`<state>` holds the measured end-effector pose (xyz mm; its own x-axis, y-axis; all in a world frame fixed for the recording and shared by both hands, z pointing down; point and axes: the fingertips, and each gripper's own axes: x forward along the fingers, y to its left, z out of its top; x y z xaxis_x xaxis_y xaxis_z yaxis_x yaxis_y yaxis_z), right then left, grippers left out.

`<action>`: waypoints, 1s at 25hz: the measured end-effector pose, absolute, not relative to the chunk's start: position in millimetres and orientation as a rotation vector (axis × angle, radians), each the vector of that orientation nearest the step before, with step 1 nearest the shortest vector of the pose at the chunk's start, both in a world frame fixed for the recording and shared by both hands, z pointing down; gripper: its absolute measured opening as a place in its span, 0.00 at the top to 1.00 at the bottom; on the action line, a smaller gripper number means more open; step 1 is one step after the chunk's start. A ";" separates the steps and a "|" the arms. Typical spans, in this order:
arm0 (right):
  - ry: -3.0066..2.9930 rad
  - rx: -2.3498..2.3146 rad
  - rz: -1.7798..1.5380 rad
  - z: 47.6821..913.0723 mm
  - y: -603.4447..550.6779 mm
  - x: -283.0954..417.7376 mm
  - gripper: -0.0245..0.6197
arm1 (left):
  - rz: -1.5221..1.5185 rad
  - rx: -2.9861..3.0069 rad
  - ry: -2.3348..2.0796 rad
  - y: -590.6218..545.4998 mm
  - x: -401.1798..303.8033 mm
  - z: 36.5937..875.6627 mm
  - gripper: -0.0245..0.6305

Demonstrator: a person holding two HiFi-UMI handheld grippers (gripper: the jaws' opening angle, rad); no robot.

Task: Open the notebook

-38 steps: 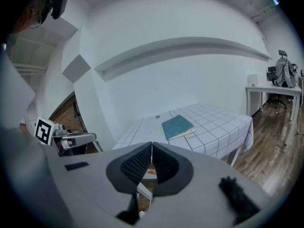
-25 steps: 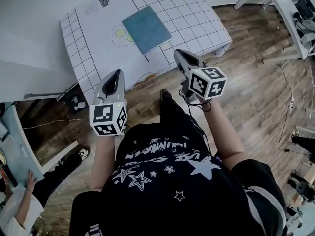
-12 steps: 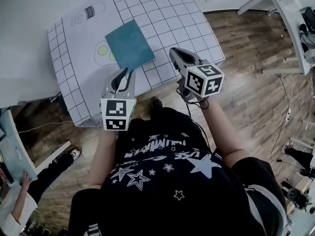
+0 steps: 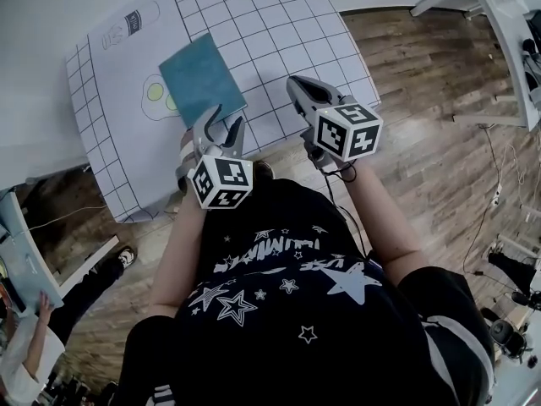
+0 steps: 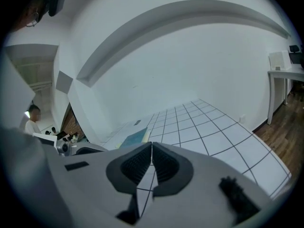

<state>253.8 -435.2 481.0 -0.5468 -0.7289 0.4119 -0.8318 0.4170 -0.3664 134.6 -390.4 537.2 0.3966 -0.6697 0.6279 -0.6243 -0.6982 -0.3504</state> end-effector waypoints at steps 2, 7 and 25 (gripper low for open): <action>-2.479 1.382 0.817 484.0 -433.9 257.7 0.94 | -1.266 -2.533 1.179 -394.9 140.3 549.8 0.64; -2.464 1.415 0.845 489.4 -431.8 274.6 0.94 | -1.342 -2.455 1.254 -408.5 147.5 561.3 0.64; -2.466 1.518 0.919 491.3 -430.1 310.0 0.94 | -1.572 -2.241 1.157 -415.5 149.7 574.5 0.87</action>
